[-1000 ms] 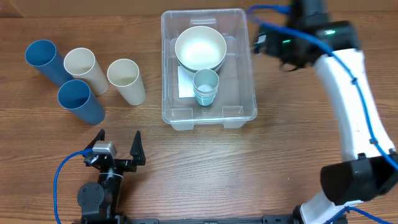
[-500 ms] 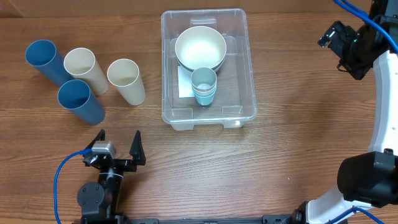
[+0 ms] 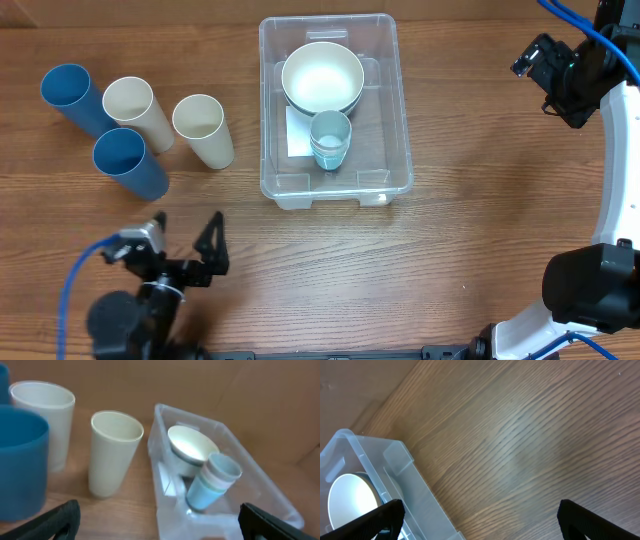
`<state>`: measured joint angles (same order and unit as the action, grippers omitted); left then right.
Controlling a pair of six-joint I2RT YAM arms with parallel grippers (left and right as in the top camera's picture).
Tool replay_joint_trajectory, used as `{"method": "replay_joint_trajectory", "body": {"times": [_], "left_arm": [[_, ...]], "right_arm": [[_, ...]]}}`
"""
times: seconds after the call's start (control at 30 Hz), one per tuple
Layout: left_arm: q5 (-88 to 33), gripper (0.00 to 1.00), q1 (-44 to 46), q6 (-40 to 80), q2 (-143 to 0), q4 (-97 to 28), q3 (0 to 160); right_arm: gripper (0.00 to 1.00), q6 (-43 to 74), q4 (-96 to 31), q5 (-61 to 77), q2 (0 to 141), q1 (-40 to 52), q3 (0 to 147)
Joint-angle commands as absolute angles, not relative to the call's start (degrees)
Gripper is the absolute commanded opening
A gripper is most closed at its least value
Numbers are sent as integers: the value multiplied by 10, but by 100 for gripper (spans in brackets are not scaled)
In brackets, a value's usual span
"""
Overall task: Pack container
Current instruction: 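Release the grey cup, raise the right arm, move left gripper to cream tumbler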
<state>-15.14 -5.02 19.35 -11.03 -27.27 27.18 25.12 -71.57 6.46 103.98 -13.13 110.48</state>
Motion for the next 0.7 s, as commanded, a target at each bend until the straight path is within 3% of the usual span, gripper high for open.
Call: {"method": "replay_joint_trajectory", "body": {"times": [0.0,0.3,0.43,0.57,0.67], "left_arm": [[-101,100,-56,175,-239,-357,455],[-121,100,-56,73,-599,-700,841],[-123,100,-56,69,-709,-710,856],[-230,100,-55,-101,-800,-690,858],[-254,100,-55,-153,-837,-681,860]], "right_arm": [[100,254,-713,61,1032,-132,1118],[100,254,-712,61,1032,-132,1118],[100,254,-713,61,1032,-132,1118],[100,254,-712,61,1032,-132,1118],[100,254,-713,61,1032,-132,1118]]}}
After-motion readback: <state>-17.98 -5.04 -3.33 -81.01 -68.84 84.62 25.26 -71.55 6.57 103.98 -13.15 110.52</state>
